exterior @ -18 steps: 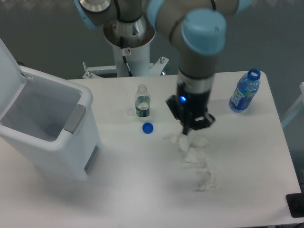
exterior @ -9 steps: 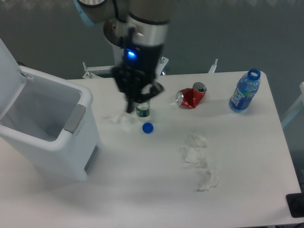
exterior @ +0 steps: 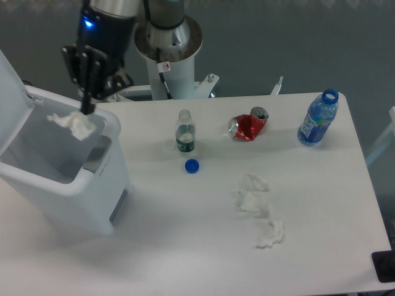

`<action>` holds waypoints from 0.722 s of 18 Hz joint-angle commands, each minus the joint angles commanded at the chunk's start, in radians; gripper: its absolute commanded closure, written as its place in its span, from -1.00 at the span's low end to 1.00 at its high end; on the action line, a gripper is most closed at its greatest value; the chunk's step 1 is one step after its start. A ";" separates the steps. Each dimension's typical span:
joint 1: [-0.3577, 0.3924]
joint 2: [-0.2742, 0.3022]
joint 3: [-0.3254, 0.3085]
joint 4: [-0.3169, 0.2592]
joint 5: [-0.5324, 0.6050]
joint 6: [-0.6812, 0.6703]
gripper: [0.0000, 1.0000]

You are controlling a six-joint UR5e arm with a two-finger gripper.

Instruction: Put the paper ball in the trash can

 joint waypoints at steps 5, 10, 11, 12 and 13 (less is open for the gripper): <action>-0.009 -0.029 -0.014 0.015 -0.006 0.003 -1.00; -0.006 -0.023 -0.008 0.057 0.006 0.003 -1.00; -0.006 -0.028 0.000 0.057 0.015 0.008 -1.00; -0.002 -0.028 0.001 0.066 0.032 0.015 -1.00; 0.014 -0.028 0.003 0.066 0.063 0.047 -1.00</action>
